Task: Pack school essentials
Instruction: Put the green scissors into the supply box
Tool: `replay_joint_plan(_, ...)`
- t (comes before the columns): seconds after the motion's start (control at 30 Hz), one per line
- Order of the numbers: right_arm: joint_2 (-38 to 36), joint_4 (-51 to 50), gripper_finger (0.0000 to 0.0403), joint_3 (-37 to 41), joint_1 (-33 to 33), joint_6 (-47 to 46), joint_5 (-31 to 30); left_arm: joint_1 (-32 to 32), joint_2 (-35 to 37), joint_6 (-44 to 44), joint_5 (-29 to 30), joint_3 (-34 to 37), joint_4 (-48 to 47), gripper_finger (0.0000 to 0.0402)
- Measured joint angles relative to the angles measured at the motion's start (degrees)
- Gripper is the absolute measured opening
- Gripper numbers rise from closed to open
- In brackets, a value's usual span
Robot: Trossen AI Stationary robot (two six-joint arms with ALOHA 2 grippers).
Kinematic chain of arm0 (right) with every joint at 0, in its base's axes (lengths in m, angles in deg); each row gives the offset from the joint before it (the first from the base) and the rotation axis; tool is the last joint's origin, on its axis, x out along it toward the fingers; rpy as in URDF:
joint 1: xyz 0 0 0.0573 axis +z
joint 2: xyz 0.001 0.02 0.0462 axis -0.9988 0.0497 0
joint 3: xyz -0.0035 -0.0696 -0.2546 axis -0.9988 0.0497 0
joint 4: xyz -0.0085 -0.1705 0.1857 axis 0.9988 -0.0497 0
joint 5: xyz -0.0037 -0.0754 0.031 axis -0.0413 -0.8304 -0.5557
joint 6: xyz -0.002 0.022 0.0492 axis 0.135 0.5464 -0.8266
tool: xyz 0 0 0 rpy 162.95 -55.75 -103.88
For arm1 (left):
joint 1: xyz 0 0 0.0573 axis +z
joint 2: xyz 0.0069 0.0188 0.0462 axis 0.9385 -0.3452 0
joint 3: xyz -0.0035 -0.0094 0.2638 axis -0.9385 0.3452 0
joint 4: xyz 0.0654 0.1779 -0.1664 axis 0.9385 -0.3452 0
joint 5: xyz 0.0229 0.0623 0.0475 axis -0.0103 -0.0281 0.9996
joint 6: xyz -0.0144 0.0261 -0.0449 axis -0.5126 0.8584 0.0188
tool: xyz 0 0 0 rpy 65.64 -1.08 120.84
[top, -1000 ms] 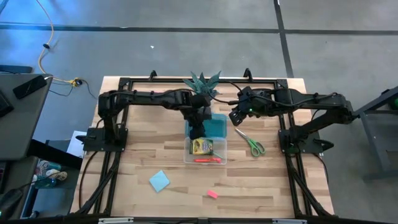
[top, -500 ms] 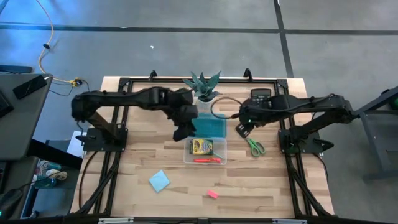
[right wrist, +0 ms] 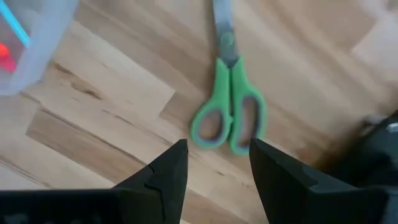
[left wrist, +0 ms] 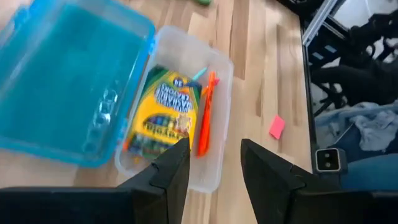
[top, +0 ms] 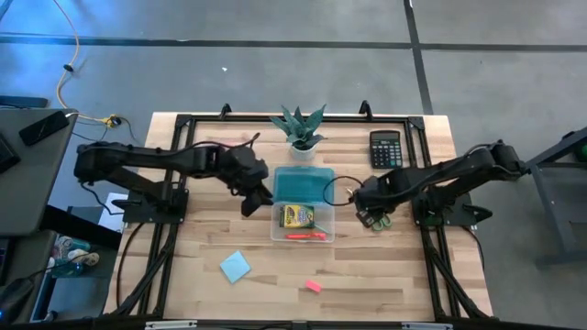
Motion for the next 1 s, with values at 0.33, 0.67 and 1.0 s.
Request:
replay_joint_plan(0.33, 0.05, 6.16, 0.0161, 8.44, 2.70, -2.36, 1.50, -0.42, 2.86, -4.22, 0.01, 5.04, 7.93, 0.0131)
replay_joint_plan(0.67, 0.05, 14.07, 0.0161, 15.75, 2.74, -3.53, 3.75, -0.42, 2.86, -4.23, 0.00, 5.04, 11.07, 0.0131)
replay_joint_plan(1.0, 0.11, 20.50, 0.0161, 20.37, 2.71, -3.54, 2.84, -0.42, 2.86, -4.61, 0.67, 5.04, 11.07, 0.0131)
